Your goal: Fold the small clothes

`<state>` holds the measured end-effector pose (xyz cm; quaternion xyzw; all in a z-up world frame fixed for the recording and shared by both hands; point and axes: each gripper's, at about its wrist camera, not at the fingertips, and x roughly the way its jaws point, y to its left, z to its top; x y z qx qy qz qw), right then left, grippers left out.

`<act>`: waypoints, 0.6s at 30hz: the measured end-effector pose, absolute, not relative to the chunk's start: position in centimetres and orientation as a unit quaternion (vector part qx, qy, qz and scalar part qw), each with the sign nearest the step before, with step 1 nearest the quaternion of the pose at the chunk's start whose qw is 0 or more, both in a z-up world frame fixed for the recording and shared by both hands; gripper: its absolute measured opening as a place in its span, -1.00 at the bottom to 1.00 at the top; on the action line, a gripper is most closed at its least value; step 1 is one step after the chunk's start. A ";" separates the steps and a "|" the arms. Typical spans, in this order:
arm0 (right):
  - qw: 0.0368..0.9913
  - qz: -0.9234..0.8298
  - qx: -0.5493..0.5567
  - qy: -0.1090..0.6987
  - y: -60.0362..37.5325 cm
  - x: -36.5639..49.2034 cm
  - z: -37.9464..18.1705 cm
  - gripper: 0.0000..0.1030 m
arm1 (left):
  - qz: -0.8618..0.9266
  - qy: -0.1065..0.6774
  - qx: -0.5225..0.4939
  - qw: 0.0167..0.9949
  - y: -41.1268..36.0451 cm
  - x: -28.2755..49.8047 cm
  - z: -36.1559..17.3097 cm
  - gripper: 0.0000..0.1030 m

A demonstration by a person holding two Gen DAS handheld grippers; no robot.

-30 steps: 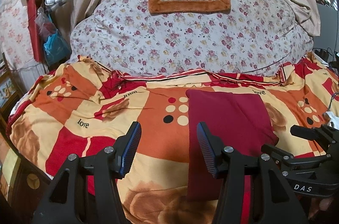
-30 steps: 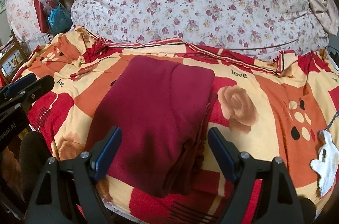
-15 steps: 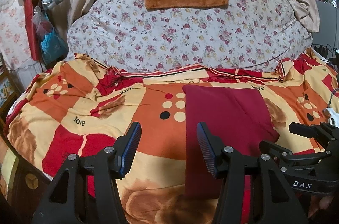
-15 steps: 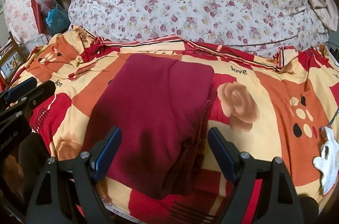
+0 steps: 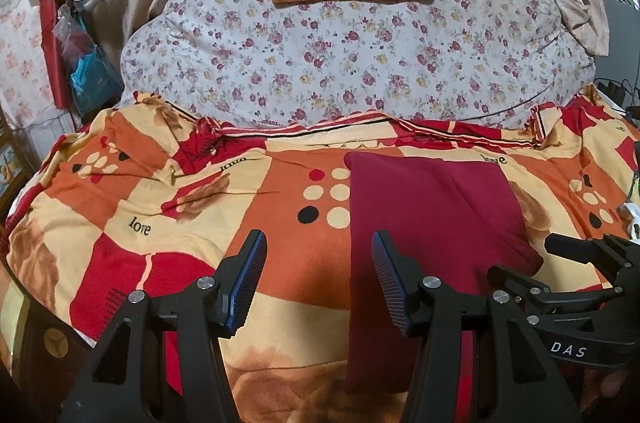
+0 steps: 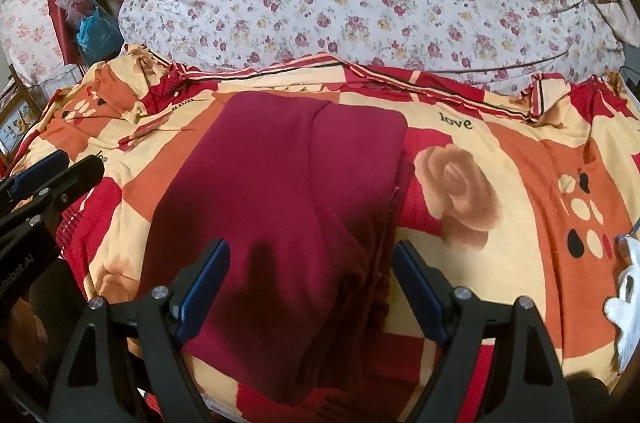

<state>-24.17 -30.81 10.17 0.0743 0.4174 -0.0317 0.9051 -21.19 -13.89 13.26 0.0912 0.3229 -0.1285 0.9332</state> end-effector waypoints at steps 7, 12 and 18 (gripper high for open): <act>0.902 -0.033 0.078 0.423 -30.8 -23.7 9.8 0.68 | -0.131 0.328 0.093 0.931 -14.0 -20.8 12.9 -0.34; 0.902 -0.031 0.075 0.425 -30.7 -23.4 9.7 0.68 | -0.131 0.329 0.093 0.930 -14.0 -20.6 12.8 -0.34; 0.901 -0.031 0.075 0.425 -30.6 -23.3 9.7 0.68 | -0.133 0.330 0.094 0.930 -14.0 -20.6 12.8 -0.34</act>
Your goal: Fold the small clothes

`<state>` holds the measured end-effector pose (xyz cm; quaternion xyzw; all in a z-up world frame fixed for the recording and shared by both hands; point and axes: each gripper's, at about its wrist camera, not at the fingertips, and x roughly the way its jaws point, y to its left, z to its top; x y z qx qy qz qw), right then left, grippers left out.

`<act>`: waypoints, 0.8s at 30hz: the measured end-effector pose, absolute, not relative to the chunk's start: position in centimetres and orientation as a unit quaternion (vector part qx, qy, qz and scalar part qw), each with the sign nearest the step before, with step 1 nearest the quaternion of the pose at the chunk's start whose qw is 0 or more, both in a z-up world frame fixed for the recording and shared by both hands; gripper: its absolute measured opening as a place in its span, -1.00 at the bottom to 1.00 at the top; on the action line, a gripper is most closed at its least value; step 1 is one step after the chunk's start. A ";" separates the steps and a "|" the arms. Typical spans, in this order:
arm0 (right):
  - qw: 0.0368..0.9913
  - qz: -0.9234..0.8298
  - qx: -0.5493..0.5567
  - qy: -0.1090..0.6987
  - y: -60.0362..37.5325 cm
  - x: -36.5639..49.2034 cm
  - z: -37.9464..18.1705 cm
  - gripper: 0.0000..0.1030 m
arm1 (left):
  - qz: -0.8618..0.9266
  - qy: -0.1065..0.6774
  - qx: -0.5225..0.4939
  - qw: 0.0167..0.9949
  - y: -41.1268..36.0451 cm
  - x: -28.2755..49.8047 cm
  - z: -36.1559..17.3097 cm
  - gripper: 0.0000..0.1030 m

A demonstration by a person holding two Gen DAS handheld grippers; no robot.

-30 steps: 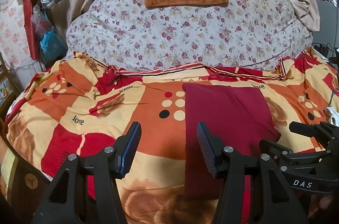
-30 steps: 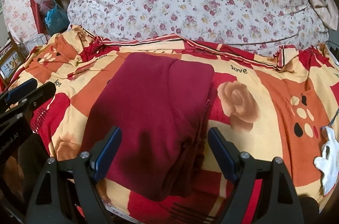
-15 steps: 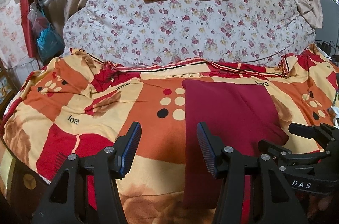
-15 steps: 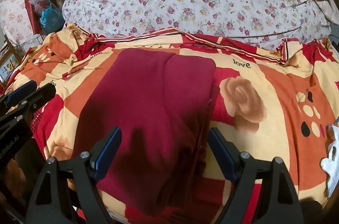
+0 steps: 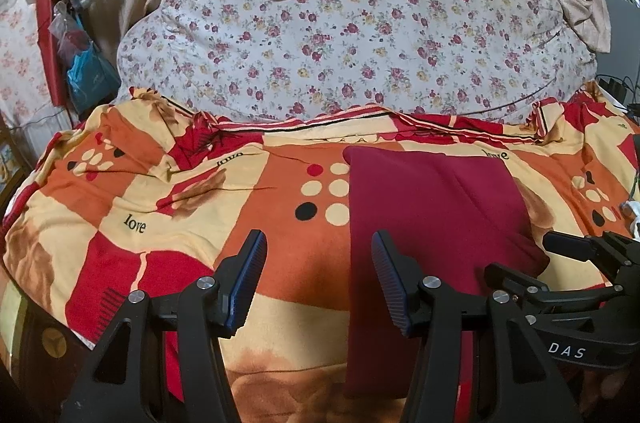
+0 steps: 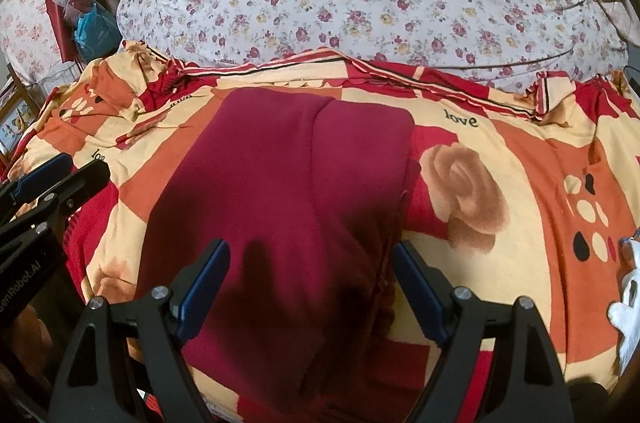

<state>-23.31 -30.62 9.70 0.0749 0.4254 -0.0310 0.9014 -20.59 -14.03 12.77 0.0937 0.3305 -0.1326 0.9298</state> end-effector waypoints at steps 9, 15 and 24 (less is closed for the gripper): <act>0.900 -0.032 0.076 0.427 -30.5 -23.2 9.7 0.68 | -0.134 0.332 0.095 0.929 -14.0 -20.3 12.5 -0.34; 0.898 -0.031 0.075 0.433 -30.6 -22.7 9.2 0.68 | -0.135 0.336 0.096 0.927 -14.1 -19.8 12.0 -0.34; 0.895 -0.027 0.072 0.440 -30.4 -22.1 8.8 0.68 | -0.136 0.346 0.083 0.925 -13.7 -18.9 11.5 -0.34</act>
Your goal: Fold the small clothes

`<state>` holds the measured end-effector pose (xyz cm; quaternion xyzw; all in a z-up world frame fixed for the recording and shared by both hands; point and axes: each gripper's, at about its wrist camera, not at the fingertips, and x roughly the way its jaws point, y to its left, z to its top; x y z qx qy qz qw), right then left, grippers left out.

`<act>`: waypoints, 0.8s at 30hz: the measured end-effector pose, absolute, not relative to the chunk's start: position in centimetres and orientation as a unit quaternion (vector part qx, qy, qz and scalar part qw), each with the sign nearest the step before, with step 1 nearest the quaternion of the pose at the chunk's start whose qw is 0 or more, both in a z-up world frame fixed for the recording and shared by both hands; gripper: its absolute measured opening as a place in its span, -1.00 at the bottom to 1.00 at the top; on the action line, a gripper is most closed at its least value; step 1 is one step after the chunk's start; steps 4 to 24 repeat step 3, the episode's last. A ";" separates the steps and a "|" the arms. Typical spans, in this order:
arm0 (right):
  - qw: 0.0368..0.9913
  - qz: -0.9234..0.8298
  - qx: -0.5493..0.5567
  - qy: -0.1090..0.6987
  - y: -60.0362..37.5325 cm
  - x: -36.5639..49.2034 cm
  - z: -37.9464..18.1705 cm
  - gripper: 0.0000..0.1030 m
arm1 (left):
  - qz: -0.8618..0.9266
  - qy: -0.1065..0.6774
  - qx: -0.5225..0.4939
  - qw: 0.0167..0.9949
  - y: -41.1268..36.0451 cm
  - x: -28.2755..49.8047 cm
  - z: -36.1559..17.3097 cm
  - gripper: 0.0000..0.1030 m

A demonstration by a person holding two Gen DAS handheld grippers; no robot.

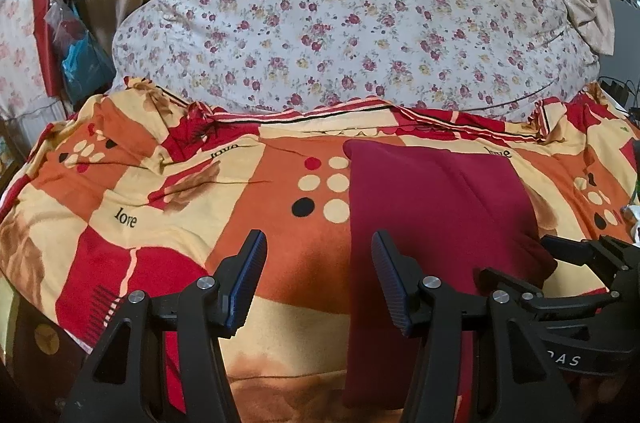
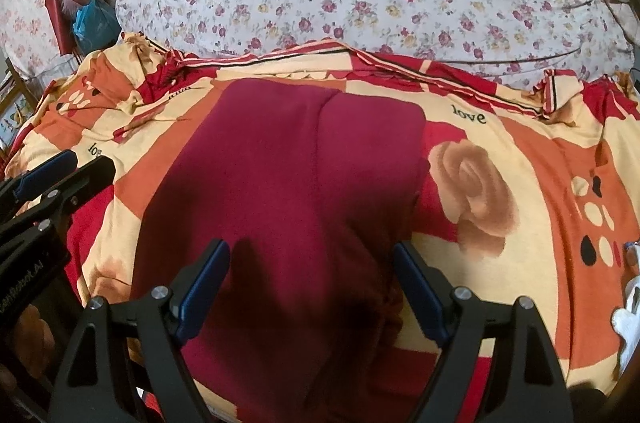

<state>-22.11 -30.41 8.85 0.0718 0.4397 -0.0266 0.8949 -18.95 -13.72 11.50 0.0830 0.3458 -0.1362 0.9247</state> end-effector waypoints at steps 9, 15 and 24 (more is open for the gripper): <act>0.896 -0.026 0.076 0.436 -30.6 -22.1 9.0 0.68 | -0.138 0.358 0.074 0.920 -13.2 -18.2 11.2 -0.34; 0.896 -0.026 0.076 0.436 -30.6 -22.1 9.0 0.68 | -0.138 0.358 0.074 0.920 -13.2 -18.2 11.2 -0.34; 0.896 -0.026 0.076 0.436 -30.6 -22.1 9.0 0.68 | -0.138 0.358 0.074 0.920 -13.2 -18.2 11.2 -0.34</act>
